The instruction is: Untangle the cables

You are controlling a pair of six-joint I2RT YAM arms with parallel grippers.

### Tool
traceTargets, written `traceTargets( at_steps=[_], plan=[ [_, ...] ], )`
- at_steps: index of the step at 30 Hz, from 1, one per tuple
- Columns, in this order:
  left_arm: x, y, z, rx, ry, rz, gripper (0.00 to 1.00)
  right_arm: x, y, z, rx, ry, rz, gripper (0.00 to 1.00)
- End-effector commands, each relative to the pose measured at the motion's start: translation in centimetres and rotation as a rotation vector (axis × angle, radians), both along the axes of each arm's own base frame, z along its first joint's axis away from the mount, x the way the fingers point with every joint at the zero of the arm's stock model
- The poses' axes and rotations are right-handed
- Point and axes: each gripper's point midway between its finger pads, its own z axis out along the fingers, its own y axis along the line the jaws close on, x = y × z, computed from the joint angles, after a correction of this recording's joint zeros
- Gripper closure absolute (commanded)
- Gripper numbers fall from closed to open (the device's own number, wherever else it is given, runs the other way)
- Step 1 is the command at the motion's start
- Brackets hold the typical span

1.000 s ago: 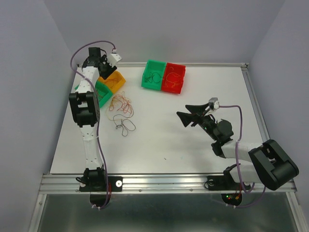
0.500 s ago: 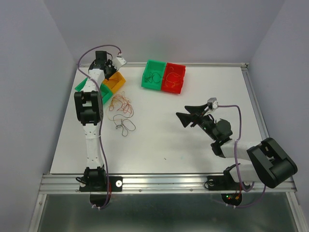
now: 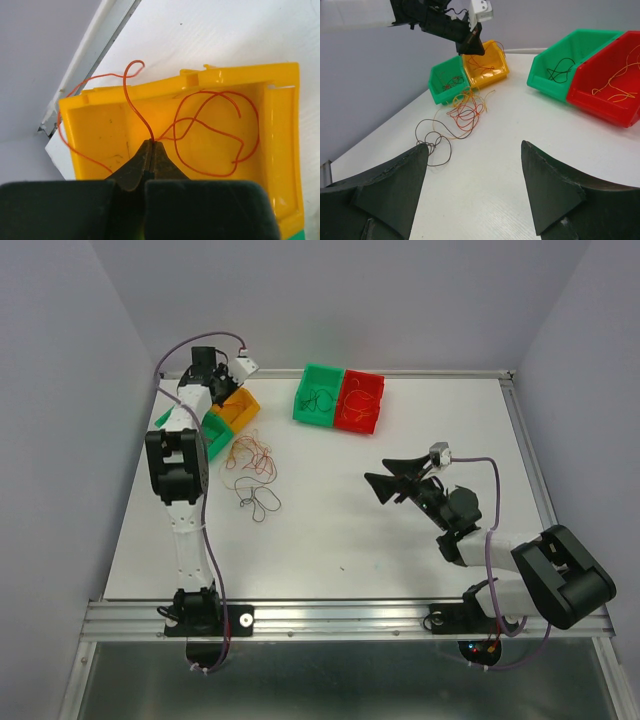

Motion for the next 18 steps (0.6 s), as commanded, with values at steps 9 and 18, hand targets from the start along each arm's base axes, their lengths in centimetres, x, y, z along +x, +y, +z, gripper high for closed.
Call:
traceTargets(
  at_steps=[9, 18],
  plan=[
    [-3.4, -0.2, 15.7, -0.133, -0.295, -0.05, 1.0, -1.7, -0.8, 8.9, 0.159, -0.322, 0.011, 0.21],
    [-5.6, 0.1, 15.7, -0.147, -0.261, -0.076, 1.0, -1.9, -0.9, 8.9, 0.16, -0.323, 0.007, 0.21]
  ],
)
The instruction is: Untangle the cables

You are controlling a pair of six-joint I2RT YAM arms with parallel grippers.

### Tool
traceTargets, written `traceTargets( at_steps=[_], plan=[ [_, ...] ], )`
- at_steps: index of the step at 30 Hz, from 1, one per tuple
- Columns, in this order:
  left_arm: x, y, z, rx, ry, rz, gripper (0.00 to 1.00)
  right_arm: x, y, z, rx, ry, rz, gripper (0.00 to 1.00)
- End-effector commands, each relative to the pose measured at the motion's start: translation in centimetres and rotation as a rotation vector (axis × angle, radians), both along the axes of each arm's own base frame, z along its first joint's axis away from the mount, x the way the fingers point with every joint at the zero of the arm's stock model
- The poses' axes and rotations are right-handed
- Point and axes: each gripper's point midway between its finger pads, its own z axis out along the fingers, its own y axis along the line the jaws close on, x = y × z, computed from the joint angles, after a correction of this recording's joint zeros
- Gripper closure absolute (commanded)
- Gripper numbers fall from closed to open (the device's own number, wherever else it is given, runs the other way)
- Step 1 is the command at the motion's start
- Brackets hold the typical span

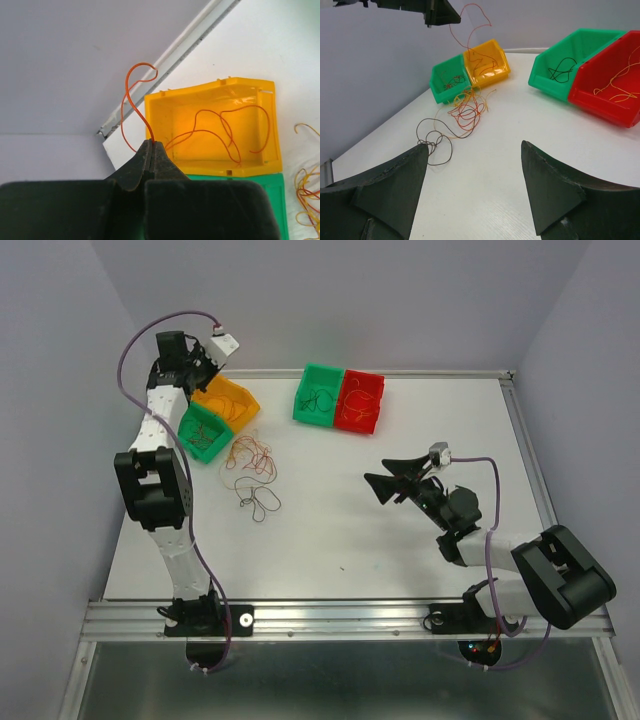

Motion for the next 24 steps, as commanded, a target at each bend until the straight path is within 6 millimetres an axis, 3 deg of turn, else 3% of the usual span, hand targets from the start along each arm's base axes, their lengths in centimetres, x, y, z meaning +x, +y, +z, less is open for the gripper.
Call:
traceTargets(
  at_steps=[1, 10, 17, 24],
  plan=[
    [-1.8, -0.4, 1.3, -0.016, -0.009, -0.038, 1.0, -1.8, -1.1, 8.9, 0.165, -0.322, 0.0, 0.21],
    [-2.2, -0.8, -2.3, -0.019, 0.095, -0.079, 1.0, -2.1, -1.1, 8.8, 0.168, -0.317, 0.004, 0.21],
    [-1.8, -0.3, -7.8, 0.026, 0.261, -0.097, 1.0, -2.1, -1.2, 8.6, 0.167, -0.312, 0.001, 0.21],
    [-1.6, 0.4, -9.6, 0.076, 0.306, -0.104, 1.0, -1.9, -1.0, 8.5, 0.164, -0.307, 0.004, 0.21]
  ],
)
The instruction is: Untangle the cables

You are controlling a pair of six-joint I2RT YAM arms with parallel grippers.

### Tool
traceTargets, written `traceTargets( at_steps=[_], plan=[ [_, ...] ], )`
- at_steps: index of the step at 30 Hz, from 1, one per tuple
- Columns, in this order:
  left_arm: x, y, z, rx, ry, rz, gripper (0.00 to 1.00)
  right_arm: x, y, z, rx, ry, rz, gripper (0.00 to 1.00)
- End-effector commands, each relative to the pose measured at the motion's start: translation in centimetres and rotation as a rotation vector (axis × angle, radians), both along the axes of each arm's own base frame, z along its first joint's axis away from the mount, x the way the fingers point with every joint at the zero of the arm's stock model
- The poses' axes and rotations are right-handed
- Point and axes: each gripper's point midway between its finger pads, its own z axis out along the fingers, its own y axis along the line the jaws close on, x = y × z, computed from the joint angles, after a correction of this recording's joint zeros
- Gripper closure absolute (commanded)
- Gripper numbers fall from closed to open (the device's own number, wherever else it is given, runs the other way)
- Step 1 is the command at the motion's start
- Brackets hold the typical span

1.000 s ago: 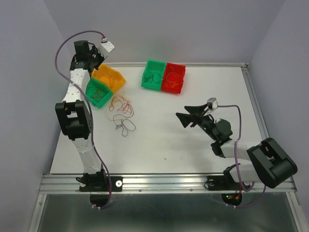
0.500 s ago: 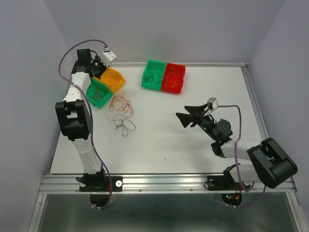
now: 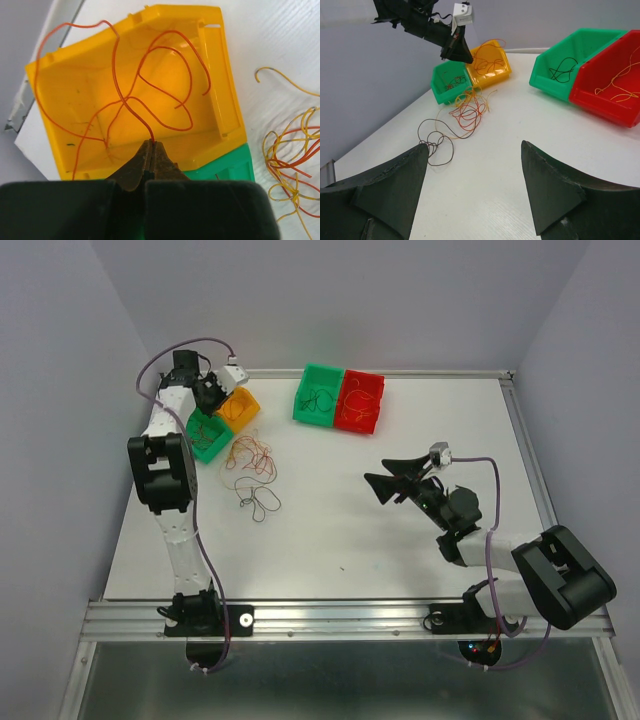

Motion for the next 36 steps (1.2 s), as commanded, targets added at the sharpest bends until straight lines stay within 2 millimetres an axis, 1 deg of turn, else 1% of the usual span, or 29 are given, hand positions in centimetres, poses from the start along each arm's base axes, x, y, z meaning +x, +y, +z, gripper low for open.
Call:
traceTargets(
  at_steps=[1, 2, 6, 7, 8, 9, 10, 12, 14, 15, 16, 24, 27, 28, 29, 30, 31, 32, 36],
  plan=[
    [0.5, 0.7, 1.7, 0.039, -0.007, -0.019, 1.0, -1.8, -1.1, 8.4, 0.158, -0.311, 0.0, 0.21],
    [0.6, 0.6, 1.6, 0.037, 0.004, -0.023, 1.0, -1.8, -1.0, 8.4, 0.156, -0.311, 0.001, 0.21],
    [0.3, 0.3, 3.4, 0.008, -0.039, -0.041, 1.0, -1.8, -1.1, 8.2, 0.154, -0.308, -0.003, 0.21],
    [0.0, 0.0, 4.3, 0.007, -0.086, -0.051, 1.0, -1.8, -1.1, 8.2, 0.152, -0.309, -0.005, 0.21],
    [-0.3, -0.1, 4.7, 0.005, -0.107, -0.053, 1.0, -1.8, -1.1, 8.3, 0.154, -0.309, -0.005, 0.21],
    [-0.5, -0.3, 4.4, 0.0, -0.127, -0.059, 1.0, -1.7, -1.1, 8.3, 0.153, -0.31, -0.004, 0.21],
    [-0.7, -0.4, 5.7, -0.003, -0.156, -0.057, 1.0, -1.7, -1.0, 8.2, 0.152, -0.309, -0.004, 0.21],
    [-0.8, -0.5, 6.3, -0.012, -0.167, -0.054, 1.0, -1.7, -1.0, 8.2, 0.152, -0.309, -0.001, 0.21],
    [-0.9, -0.6, 7.3, -0.014, -0.181, -0.056, 1.0, -1.6, -0.9, 8.2, 0.15, -0.308, 0.001, 0.21],
    [-1.0, -0.6, 7.3, -0.016, -0.181, -0.058, 1.0, -1.7, -0.9, 8.1, 0.15, -0.306, 0.001, 0.21],
    [-1.1, -0.6, 8.0, -0.015, -0.196, -0.06, 1.0, -1.7, -0.9, 8.2, 0.15, -0.308, 0.001, 0.21],
    [-2.0, -0.7, 8.6, -0.014, -0.193, -0.072, 1.0, -1.9, -1.1, 8.4, 0.154, -0.314, -0.001, 0.21],
    [-2.7, -0.5, 8.7, -0.01, -0.188, -0.076, 1.0, -1.9, -1.1, 8.3, 0.153, -0.313, 0.001, 0.21],
    [-3.2, -0.5, 8.1, -0.01, -0.18, -0.08, 1.0, -1.9, -1.1, 8.3, 0.153, -0.312, 0.001, 0.21],
    [-3.5, -0.2, 8.8, -0.004, -0.198, -0.079, 1.0, -1.9, -1.1, 8.3, 0.153, -0.312, 0.001, 0.21],
    [-3.7, -0.2, 8.8, 0.002, -0.203, -0.082, 1.0, -1.9, -1.1, 8.3, 0.153, -0.312, 0.001, 0.21],
    [-4.0, 0.0, 8.3, 0.004, -0.195, -0.082, 1.0, -1.9, -1.0, 8.3, 0.153, -0.312, 0.002, 0.21],
    [-4.2, 0.0, 8.4, 0.008, -0.191, -0.085, 1.0, -1.9, -1.0, 8.2, 0.152, -0.31, 0.003, 0.21],
    [-5.1, 0.0, 7.2, 0.033, -0.128, -0.131, 1.0, -1.9, -0.9, 8.3, 0.152, -0.309, 0.01, 0.21]
  ],
)
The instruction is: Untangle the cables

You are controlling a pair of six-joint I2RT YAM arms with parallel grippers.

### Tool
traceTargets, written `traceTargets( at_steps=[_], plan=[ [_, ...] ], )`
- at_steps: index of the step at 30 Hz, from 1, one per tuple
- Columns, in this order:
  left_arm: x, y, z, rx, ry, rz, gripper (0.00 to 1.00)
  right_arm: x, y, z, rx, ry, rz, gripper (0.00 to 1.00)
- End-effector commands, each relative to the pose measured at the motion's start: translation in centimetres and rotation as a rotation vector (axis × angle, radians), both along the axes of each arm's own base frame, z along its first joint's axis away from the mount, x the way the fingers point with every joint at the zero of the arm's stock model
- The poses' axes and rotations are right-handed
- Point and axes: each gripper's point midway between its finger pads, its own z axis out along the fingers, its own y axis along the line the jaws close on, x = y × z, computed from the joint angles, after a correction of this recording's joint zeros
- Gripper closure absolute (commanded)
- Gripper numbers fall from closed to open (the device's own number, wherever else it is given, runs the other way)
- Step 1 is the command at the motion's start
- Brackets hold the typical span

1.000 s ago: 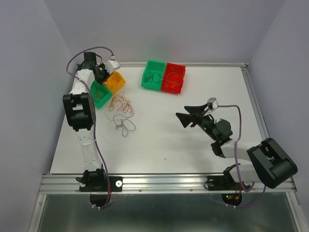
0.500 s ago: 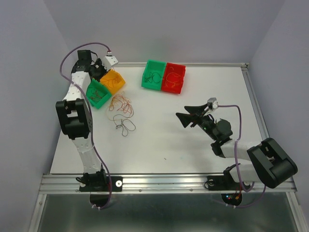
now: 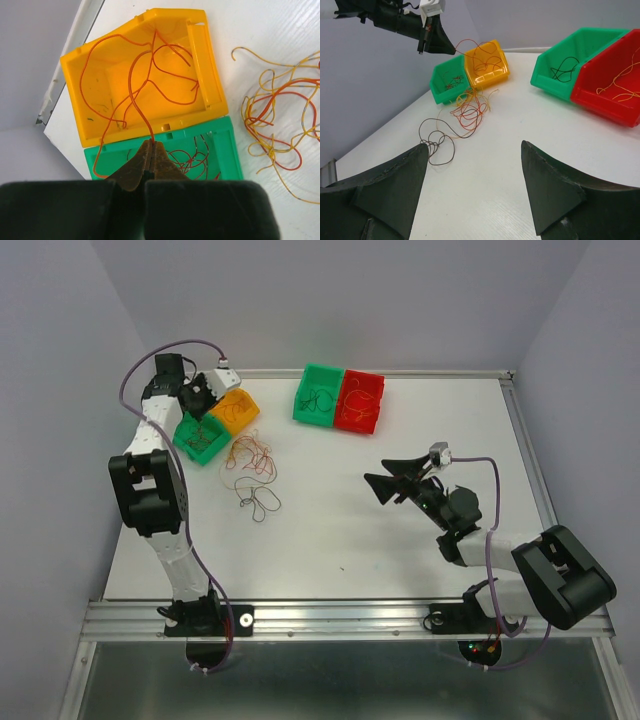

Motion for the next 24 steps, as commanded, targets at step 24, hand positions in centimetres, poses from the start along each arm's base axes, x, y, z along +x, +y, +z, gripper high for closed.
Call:
traceTargets(
  at_steps=[24],
  plan=[
    [0.9, 2.2, 0.1, 0.052, 0.118, 0.002, 1.0, -2.0, -1.0, 8.0, 0.151, -0.302, 0.005, 0.21]
  ],
)
